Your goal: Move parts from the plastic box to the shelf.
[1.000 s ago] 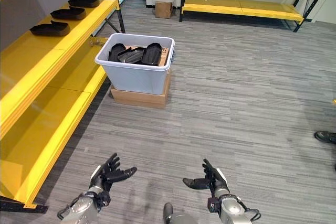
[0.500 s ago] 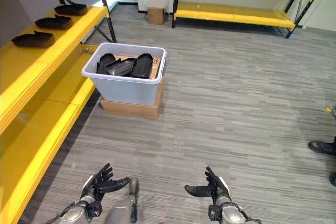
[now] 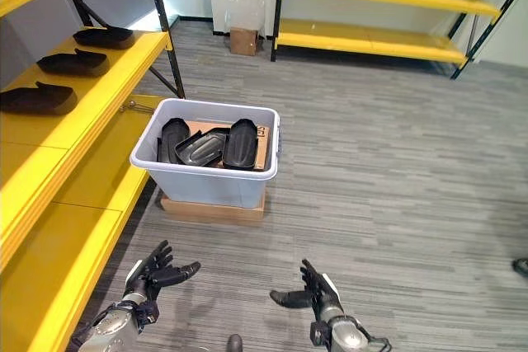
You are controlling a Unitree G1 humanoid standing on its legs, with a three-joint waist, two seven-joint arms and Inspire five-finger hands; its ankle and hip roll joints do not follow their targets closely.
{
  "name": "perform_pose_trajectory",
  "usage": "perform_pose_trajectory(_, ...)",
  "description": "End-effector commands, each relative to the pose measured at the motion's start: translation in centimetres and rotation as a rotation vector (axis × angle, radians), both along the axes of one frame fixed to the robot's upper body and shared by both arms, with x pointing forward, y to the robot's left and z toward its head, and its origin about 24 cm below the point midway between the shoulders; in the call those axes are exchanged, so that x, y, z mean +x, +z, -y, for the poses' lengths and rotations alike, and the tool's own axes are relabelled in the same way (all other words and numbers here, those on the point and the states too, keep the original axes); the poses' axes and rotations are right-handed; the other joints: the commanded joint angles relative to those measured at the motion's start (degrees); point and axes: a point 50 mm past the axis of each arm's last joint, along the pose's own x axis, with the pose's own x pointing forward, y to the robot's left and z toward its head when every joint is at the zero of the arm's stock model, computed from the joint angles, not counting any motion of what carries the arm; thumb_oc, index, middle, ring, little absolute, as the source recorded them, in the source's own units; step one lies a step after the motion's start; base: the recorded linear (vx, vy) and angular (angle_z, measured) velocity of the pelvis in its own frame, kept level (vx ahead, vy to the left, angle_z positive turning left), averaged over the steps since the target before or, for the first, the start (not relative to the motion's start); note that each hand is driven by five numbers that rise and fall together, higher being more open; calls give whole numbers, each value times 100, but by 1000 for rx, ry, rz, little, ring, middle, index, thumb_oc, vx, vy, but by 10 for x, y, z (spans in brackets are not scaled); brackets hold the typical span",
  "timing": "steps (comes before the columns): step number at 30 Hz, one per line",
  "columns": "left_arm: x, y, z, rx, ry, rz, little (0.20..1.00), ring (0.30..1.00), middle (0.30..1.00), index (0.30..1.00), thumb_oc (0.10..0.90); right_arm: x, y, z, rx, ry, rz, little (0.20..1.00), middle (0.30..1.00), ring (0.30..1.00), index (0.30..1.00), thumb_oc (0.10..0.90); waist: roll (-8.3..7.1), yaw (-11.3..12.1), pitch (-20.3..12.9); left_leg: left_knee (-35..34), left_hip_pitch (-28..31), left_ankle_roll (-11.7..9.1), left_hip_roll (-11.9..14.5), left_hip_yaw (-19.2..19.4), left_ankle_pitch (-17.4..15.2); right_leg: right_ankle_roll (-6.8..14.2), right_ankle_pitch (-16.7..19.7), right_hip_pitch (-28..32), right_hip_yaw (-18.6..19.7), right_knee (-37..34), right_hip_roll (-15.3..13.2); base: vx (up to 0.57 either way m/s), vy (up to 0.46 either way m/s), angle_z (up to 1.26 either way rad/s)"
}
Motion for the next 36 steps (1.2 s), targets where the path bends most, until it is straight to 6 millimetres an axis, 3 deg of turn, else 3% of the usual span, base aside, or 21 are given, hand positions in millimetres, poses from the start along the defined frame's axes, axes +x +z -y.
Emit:
perform_pose_trajectory(1, 22, 35, -13, 70, -24, 197, 1000, 1000, 1000, 1000, 900, 19, 27, 12, -47, 14, 161, 1000, 1000, 1000, 1000, 900, -27, -138, 49, -352, 28, -513, 725, -295, 291, -117, 1294, 380, -309, -2694, 337, 339, 91, 36)
perform_pose_trajectory(4, 20, 34, -13, 60, -25, 195, 1000, 1000, 1000, 1000, 900, 19, 28, 15, -49, -1, 160, 1000, 1000, 1000, 1000, 900, -36, -226, 64, -516, 421, -596, 602, -350, 95, -119, 1215, 298, -545, -4596, 197, 315, 1, 43)
perform_pose_trajectory(5, 20, 33, -13, 57, -23, 194, 1000, 1000, 1000, 1000, 900, 19, 28, 16, -53, 1, 160, 1000, 1000, 1000, 1000, 900, -33, -251, 51, -584, 534, -632, 576, -395, 65, -77, 1313, 307, -538, -5124, 194, 506, -70, 32)
perform_pose_trajectory(6, 20, 34, -14, 60, -26, 200, 1000, 1000, 1000, 1000, 900, 20, 30, 19, -67, 7, 165, 1000, 1000, 1000, 1000, 900, -42, -255, 50, -653, 756, -704, 562, -454, -29, 33, 1629, 307, -668, -6078, 8, 591, -108, 33)
perform_pose_trajectory(7, 18, 32, -13, 58, -27, 197, 1000, 1000, 1000, 1000, 900, 21, 32, 21, -83, 15, 172, 1000, 1000, 1000, 1000, 900, -45, -229, 48, -669, 935, -746, 570, -475, -120, 113, 1813, 325, -933, -6412, -130, 610, -127, 44)
perform_pose_trajectory(9, 17, 28, -9, 47, -38, 181, 1000, 1000, 1000, 1000, 900, 24, 32, 21, -87, 18, 181, 1000, 1000, 1000, 1000, 900, -123, -225, -134, -540, 1240, -921, 704, -474, -260, 56, 2050, 624, -973, -6672, -135, 585, -184, 32)
perform_pose_trajectory(10, 17, 28, -8, 46, -38, 181, 1000, 1000, 1000, 1000, 900, 24, 32, 21, -87, 18, 181, 1000, 1000, 1000, 1000, 900, -114, -227, -127, -534, 1248, -923, 713, -475, -270, 55, 2057, 642, -978, -6689, -126, 543, -231, 9)
perform_pose_trajectory(12, 20, 27, -1, 23, -49, 186, 1000, 1000, 1000, 1000, 900, 25, 34, 24, -87, 4, 191, 1000, 1000, 1000, 1000, 900, -104, -262, -266, -218, 1225, -1135, 933, -446, -217, -78, 2012, 888, -1060, -6703, -47, 416, -221, 40)
perform_pose_trajectory(14, 23, 28, 3, 7, -51, 192, 1000, 1000, 1000, 1000, 900, 25, 35, 28, -85, 0, 187, 1000, 1000, 1000, 1000, 900, -117, -300, -329, 781, 914, -1426, 1150, -457, 466, -355, 1690, 1118, -998, -6558, 178, 430, -275, 81)
perform_pose_trajectory(15, 23, 28, 3, 7, -51, 192, 1000, 1000, 1000, 1000, 900, 25, 35, 28, -84, 0, 187, 1000, 1000, 1000, 1000, 900, -116, -303, -332, 802, 899, -1428, 1151, -462, 457, -356, 1690, 1114, -1002, -6557, 178, 267, -213, 7)
perform_pose_trajectory(19, 22, 28, 3, -9, -47, 192, 1000, 1000, 1000, 1000, 900, 23, 34, 34, -101, -4, 176, 1000, 1000, 1000, 1000, 900, -343, -190, -154, 2851, 50, -1509, 1197, -350, 1216, -626, 1455, 1538, -854, -6609, 216, 158, -208, -24)
perform_pose_trajectory(21, 21, 28, 3, -12, -37, 187, 1000, 1000, 1000, 1000, 900, 23, 36, 39, -119, -19, 179, 1000, 1000, 1000, 1000, 900, -472, -59, -26, 3231, -515, -1330, 1301, -87, 1149, -740, 1322, 1754, -740, -6571, 178, 165, -186, -82)
perform_pose_trajectory(22, 21, 28, 3, -12, -37, 187, 1000, 1000, 1000, 1000, 900, 23, 36, 39, -119, -19, 179, 1000, 1000, 1000, 1000, 900, -459, -50, -21, 3254, -515, -1328, 1315, -81, 1129, -739, 1319, 1758, -733, -6568, 190, 116, -96, 8)
perform_pose_trajectory(25, 20, 27, 2, 0, -41, 180, 1000, 1000, 1000, 1000, 900, 24, 38, 40, -119, -40, 189, 1000, 1000, 1000, 1000, 900, -576, 43, 42, 2543, -947, -1160, 1345, 75, 683, -692, 1238, 1942, -586, -6537, 118, 126, -3, -38)
perform_pose_trajectory(28, 19, 27, 1, 8, -43, 177, 1000, 1000, 1000, 1000, 900, 22, 37, 41, -122, -49, 187, 1000, 1000, 1000, 1000, 900, -568, 78, 37, 1247, -900, -1260, 1578, -37, 865, -622, 1113, 2086, -499, -6499, 121, 157, 70, -28)
perform_pose_trajectory(32, 16, 24, 1, 9, -34, 166, 1000, 1000, 1000, 1000, 900, 20, 35, 38, -117, -42, 179, 1000, 1000, 1000, 1000, 900, -428, 104, -86, -331, -650, -1445, 1849, -316, 1342, -553, 921, 2266, -374, -6504, 199, 163, 102, -1)
perform_pose_trajectory(34, 15, 23, 0, 9, -27, 160, 1000, 1000, 1000, 1000, 900, 18, 34, 37, -115, -39, 175, 1000, 1000, 1000, 1000, 900, -311, 102, -147, -822, -424, -1551, 1964, -214, 1486, -527, 785, 2376, -322, -6464, 235, 191, 176, -23)
perform_pose_trajectory(36, 13, 21, 2, 4, -29, 152, 1000, 1000, 1000, 1000, 900, 17, 32, 35, -103, -42, 171, 1000, 1000, 1000, 1000, 900, -243, 84, -265, -897, -315, -1601, 1968, -184, 1368, -499, 749, 2390, -332, -6468, 225, 140, 176, -39)
